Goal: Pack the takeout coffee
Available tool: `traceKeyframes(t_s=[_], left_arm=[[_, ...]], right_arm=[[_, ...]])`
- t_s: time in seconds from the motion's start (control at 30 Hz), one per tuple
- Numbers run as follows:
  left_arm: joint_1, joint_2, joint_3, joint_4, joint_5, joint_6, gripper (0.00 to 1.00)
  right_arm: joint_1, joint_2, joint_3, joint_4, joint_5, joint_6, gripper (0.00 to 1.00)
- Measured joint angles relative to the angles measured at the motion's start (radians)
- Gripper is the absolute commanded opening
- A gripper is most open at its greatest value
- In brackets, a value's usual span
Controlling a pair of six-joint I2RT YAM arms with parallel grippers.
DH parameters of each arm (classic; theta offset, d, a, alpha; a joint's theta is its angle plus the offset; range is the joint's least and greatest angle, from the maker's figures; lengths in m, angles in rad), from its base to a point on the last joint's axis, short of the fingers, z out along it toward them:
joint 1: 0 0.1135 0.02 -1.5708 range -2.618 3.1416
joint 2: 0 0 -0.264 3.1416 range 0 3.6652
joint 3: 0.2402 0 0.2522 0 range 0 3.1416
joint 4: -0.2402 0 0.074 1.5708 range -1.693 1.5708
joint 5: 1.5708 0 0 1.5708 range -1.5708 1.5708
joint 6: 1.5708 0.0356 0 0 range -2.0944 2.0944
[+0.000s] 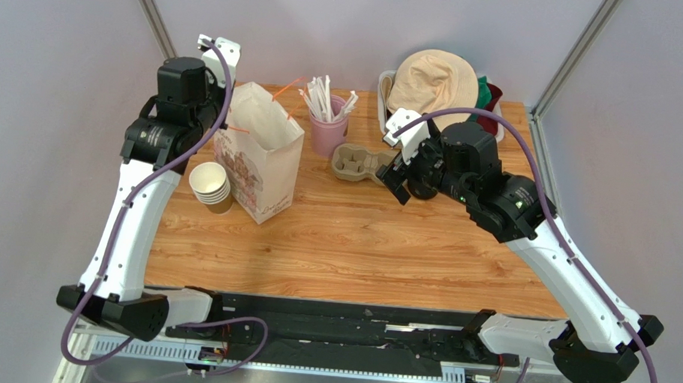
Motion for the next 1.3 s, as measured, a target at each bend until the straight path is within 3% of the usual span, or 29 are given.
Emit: traceKeyframes(t_s=[0.2, 0.73, 0.93, 1.3], left_arm=[[0.011, 0.083, 0.005, 0.054, 0.010, -0.001, 0.00], [0.098, 0.259, 0.242, 0.170, 0.025, 0.000, 0.00], [0.130, 0.327, 0.252, 0.210, 0.099, -0.015, 0.00], [0.134, 0.470, 0.443, 0.203, 0.229, -0.073, 0.00]], right_arm=[[-0.002, 0.000, 0.000, 0.008, 0.001, 0.006, 0.88], [-0.031, -0.002, -0.006, 0.035, 0.010, 0.024, 0.90], [-0.035, -0.002, -0.007, 0.045, 0.010, 0.025, 0.90], [-0.053, -0.002, -0.007, 0.050, 0.010, 0.032, 0.90]])
